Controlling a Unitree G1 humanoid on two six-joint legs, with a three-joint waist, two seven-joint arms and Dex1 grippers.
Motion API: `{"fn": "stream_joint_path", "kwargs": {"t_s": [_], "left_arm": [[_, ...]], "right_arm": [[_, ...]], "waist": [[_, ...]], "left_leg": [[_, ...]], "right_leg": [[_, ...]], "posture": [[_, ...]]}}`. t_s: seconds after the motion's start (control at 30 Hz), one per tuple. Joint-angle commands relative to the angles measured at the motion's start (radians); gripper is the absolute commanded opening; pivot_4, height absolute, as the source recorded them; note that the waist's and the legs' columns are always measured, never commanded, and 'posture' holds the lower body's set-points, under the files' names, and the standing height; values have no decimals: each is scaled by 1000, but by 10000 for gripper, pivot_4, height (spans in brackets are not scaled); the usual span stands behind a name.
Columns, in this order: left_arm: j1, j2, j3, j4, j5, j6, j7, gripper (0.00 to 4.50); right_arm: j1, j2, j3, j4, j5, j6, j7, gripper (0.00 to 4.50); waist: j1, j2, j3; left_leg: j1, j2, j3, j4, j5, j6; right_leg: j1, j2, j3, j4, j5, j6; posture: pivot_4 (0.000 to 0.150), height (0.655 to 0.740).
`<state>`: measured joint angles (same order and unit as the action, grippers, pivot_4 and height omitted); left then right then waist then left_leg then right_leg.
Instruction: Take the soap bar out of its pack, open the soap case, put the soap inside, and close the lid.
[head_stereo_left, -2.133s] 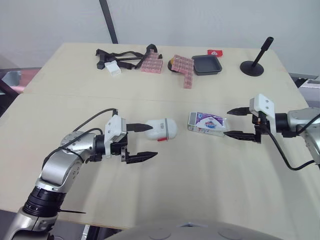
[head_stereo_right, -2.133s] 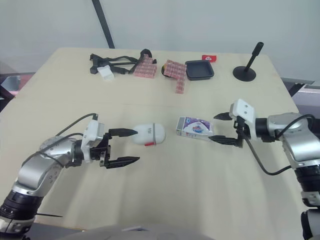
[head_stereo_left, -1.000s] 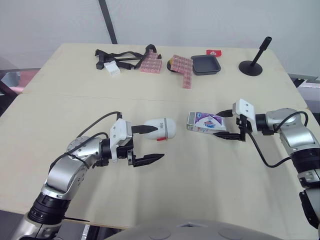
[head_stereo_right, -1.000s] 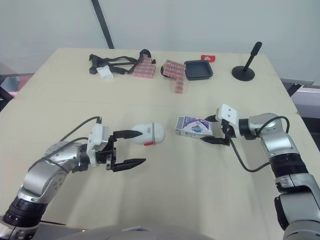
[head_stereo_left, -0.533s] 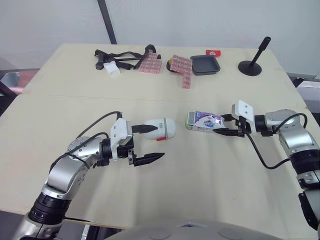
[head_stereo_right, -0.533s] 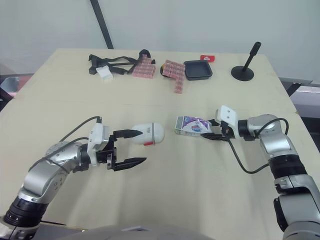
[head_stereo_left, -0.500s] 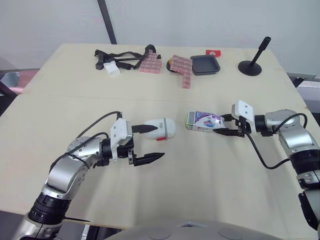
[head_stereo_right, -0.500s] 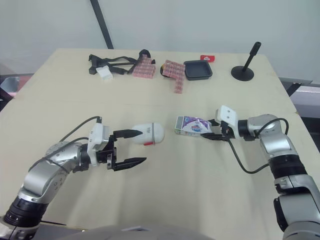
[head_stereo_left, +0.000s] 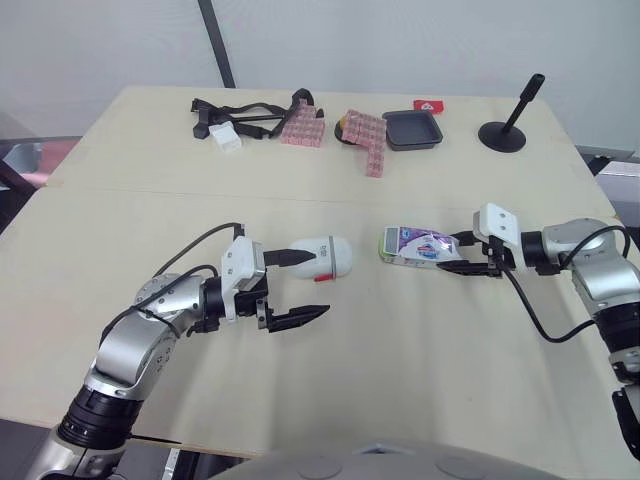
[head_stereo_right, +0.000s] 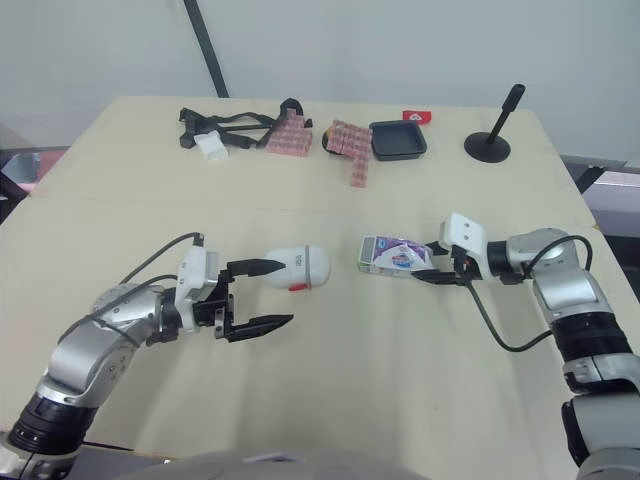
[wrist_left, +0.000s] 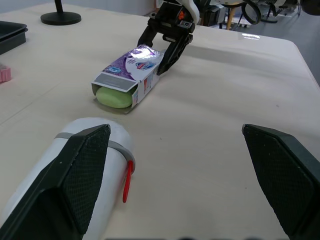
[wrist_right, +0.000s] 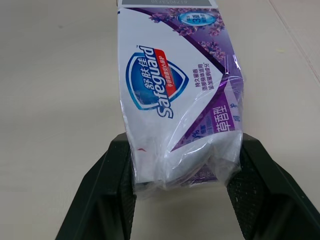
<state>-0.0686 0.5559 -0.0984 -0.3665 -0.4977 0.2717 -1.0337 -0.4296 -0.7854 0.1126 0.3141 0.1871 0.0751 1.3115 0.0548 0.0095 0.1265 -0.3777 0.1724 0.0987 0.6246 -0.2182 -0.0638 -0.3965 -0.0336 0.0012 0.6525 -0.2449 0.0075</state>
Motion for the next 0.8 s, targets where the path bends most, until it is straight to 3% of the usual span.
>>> {"fn": "stream_joint_path", "kwargs": {"t_s": [0.03, 0.8], "left_arm": [[6, 4, 6, -10, 1, -20, -3, 45000], [4, 22, 0, -16, 9, -14, -20, 45000]], "right_arm": [[10, -40, -42, -58, 38, 10, 35, 24640], [102, -215, -88, -233, 48, 73, 78, 24640]], "waist": [[-2, 0, 0], [0, 0, 0]], "left_leg": [[0, 0, 0, 0, 0, 0], [0, 1, 1, 0, 0, 0]], "right_leg": [[0, 0, 0, 0, 0, 0], [0, 0, 0, 0, 0, 0]], "posture": [[1500, 7400], [1500, 7400]]}}
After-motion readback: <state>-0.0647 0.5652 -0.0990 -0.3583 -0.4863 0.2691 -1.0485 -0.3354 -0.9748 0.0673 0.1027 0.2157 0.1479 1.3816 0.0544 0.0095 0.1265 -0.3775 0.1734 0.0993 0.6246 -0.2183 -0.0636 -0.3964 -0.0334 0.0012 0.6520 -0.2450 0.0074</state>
